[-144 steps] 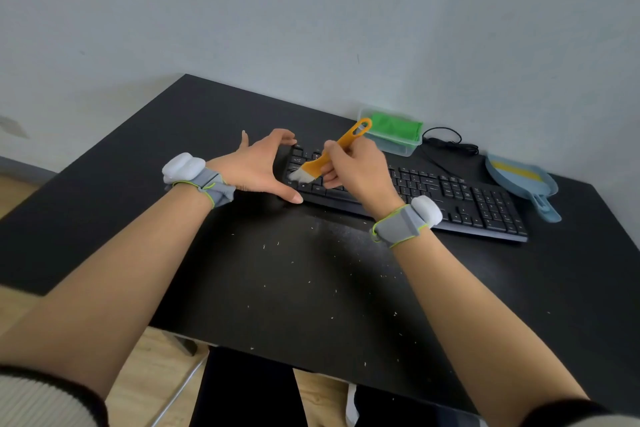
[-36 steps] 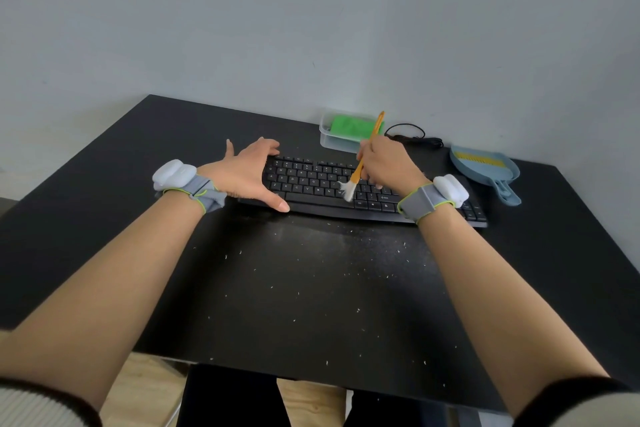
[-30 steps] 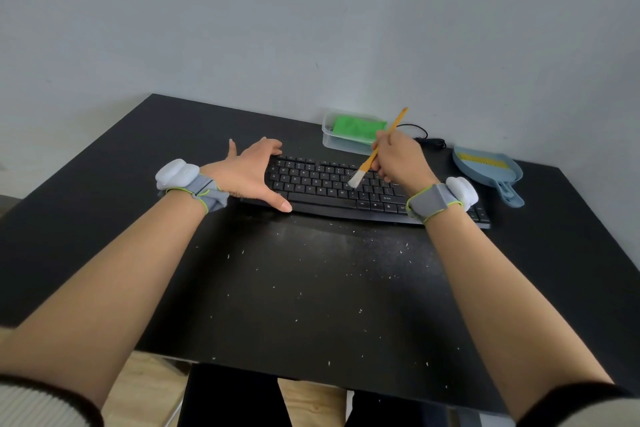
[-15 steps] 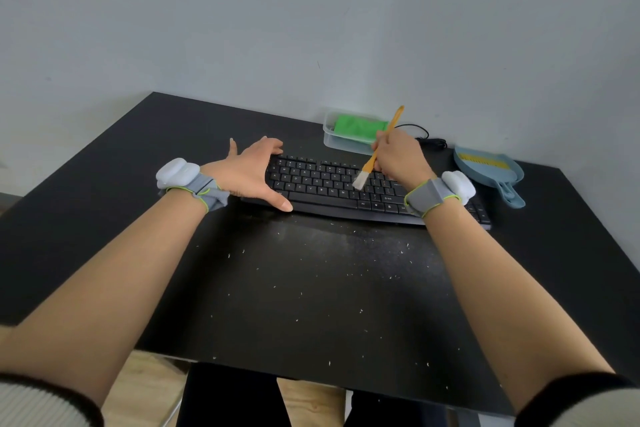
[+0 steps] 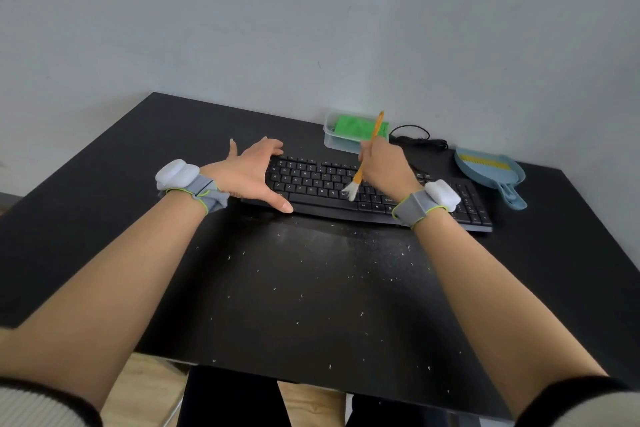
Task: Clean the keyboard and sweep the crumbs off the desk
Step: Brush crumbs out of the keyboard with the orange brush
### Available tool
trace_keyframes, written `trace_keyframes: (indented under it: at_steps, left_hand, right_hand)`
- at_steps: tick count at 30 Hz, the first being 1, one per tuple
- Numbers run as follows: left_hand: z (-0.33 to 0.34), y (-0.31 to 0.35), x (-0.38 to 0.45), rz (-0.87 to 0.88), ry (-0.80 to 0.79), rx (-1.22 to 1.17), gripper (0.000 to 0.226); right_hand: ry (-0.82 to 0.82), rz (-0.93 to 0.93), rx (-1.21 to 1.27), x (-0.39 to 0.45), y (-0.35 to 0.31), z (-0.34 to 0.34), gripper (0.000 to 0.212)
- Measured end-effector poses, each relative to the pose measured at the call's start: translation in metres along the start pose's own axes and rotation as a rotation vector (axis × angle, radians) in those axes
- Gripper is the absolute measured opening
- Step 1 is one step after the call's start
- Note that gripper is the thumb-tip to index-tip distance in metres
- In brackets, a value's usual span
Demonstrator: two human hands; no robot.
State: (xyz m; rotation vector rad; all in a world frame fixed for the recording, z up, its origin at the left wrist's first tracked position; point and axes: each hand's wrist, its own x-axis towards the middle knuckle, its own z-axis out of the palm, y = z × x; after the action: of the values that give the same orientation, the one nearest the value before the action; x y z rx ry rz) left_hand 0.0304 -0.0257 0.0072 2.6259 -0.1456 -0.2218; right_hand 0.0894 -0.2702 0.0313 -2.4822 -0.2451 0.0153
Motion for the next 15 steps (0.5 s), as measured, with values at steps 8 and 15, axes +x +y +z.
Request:
trace_keyframes:
  at_steps: [8,15]
  left_hand:
    - [-0.001,-0.001,0.000,-0.006,-0.001,0.002,0.126]
    - [-0.001,-0.001,-0.001,-0.010,0.003,-0.001,0.126]
  right_hand:
    - [-0.005,-0.004,0.027,0.004,-0.011,0.000,0.034]
    - [-0.007,0.018,0.071,0.011,-0.013,-0.007,0.035]
